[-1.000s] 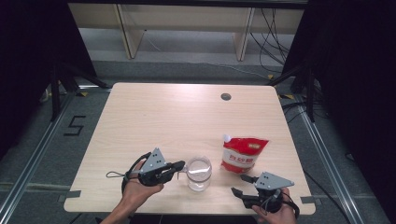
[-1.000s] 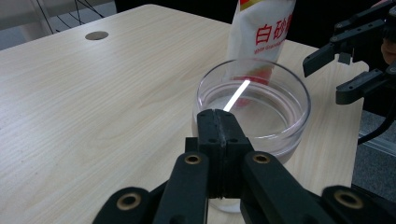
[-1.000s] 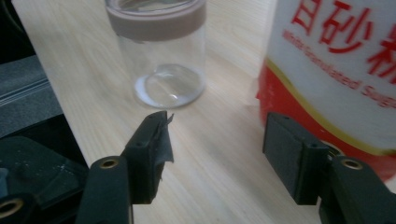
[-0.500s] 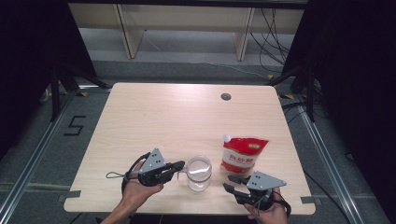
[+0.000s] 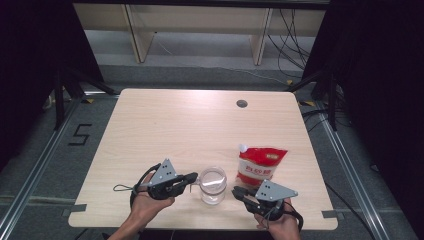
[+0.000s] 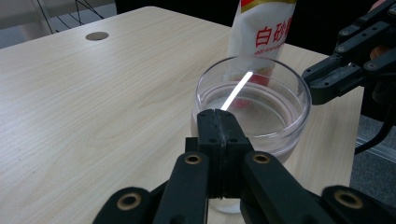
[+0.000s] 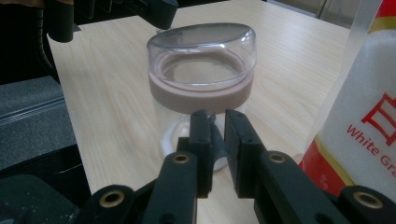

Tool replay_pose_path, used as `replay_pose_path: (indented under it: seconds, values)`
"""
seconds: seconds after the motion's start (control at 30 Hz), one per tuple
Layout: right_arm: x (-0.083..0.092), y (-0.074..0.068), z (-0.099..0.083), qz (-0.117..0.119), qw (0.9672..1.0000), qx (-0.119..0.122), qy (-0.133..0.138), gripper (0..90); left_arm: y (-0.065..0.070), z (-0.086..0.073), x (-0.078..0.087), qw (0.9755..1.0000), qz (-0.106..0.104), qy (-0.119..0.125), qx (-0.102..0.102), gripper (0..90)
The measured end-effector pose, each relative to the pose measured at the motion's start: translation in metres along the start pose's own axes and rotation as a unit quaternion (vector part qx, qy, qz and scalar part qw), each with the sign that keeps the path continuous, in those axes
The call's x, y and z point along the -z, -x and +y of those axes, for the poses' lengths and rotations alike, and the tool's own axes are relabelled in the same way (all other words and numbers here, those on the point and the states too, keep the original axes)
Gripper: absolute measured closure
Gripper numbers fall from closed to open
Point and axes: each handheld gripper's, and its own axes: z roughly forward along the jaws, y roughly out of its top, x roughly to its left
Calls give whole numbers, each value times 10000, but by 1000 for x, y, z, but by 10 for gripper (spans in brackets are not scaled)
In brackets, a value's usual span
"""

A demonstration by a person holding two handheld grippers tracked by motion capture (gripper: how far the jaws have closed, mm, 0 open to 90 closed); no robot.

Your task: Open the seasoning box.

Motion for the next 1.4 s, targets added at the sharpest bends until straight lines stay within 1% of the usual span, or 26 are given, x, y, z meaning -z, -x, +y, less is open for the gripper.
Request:
replay_pose_path:
  seconds: [0.03, 0.13, 0.2, 0.37, 0.43, 0.47, 0.5, 0.53, 0.57, 0.6, 0.63, 0.67, 0.73, 0.77, 0.8, 0.87, 0.9, 0.97, 1.0, 1.13, 1.17, 1.23, 1.27, 1.33, 1.37, 1.4]
  values:
    - [-1, 0, 0, 50, 10000, -73, -5, 824, 0, 0, 0, 10000, 6, 0, -34, 894]
    - [-4, -1, 2, 65, 10000, -3, -13, 833, 0, -1, 0, 10000, 5, 38, -29, 894]
    - [-5, -2, 2, 113, 9999, -37, -35, 837, -1, -1, 0, 9999, 10, 52, -108, 895]
    - [-8, -1, 4, 71, 10000, 33, -23, 846, -1, -2, 0, 9999, 11, 79, -119, 895]
    - [-9, -1, 5, 72, 10000, 31, -8, 846, 0, -3, 1, 9999, 52, 84, -71, 895]
    - [-11, -2, 6, 68, 10000, -14, 62, 847, 0, -3, 0, 9999, 44, 88, -76, 895]
    - [-12, -1, 6, 109, 9999, 41, -1, 849, 0, -3, 0, 9999, 44, 88, -76, 895]
    - [-12, -1, 6, 69, 10000, 40, 2, 850, -1, -3, 0, 9998, 33, 90, -147, 895]
    - [-13, -2, 7, 134, 9999, 8, 21, 853, 0, -3, 1, 9999, 62, 94, -66, 895]
    - [-13, -2, 7, 134, 9999, 8, 21, 853, 0, -3, 1, 9999, 62, 94, -66, 895]
    - [-12, -3, 8, 65, 9999, -82, -75, 853, 0, -3, 1, 9999, 49, 100, -59, 895]
    - [-13, -1, 8, 103, 9999, 61, -28, 852, 0, -3, 1, 9999, 43, 96, -55, 895]
    - [-15, -1, 9, 51, 9999, 63, 84, 853, 0, -3, 1, 9999, 46, 100, -66, 895]
    - [-14, -1, 10, 87, 9999, 63, 26, 854, 0, -3, 1, 9999, 54, 104, -82, 895]
    - [-15, -1, 10, 78, 9999, 38, 78, 854, 0, -3, 1, 9999, 52, 105, -77, 895]
    - [-15, 0, 11, 101, 9999, 76, 33, 854, 0, -3, 1, 9999, 42, 103, -68, 895]
    - [-16, -1, 11, 129, 9999, 71, 80, 854, -1, -3, 1, 9999, 37, 99, -56, 895]
    - [-17, -2, 11, 82, 9999, 91, 75, 855, -1, -3, 1, 9999, 34, 97, -65, 895]
    - [-17, -2, 11, 103, 9999, 80, -11, 859, -1, -3, 1, 9999, 35, 96, -58, 895]
    - [-18, -2, 12, 102, 9999, 86, 26, 869, -1, -3, 1, 9999, 8, 104, -70, 895]
    - [-18, -3, 13, 111, 9999, 51, -13, 871, -1, -4, 1, 9999, 32, 107, -22, 895]
    - [-19, -2, 13, 83, 9999, 74, -16, 874, -1, -4, 1, 9999, 18, 106, -35, 895]
    - [-20, -1, 13, 61, 10000, 74, -6, 876, -1, -4, 1, 9999, 5, 122, 62, 895]
    - [-20, -1, 13, 72, 9999, 81, -25, 877, 0, -4, 1, 9999, 11, 121, 85, 895]
    - [-20, -1, 13, 94, 9999, 59, -11, 880, -1, -4, 1, 9999, 11, 112, -6, 895]
    - [-20, -1, 14, 126, 9999, 87, -1, 881, -1, -4, 1, 9999, 11, 107, -7, 895]
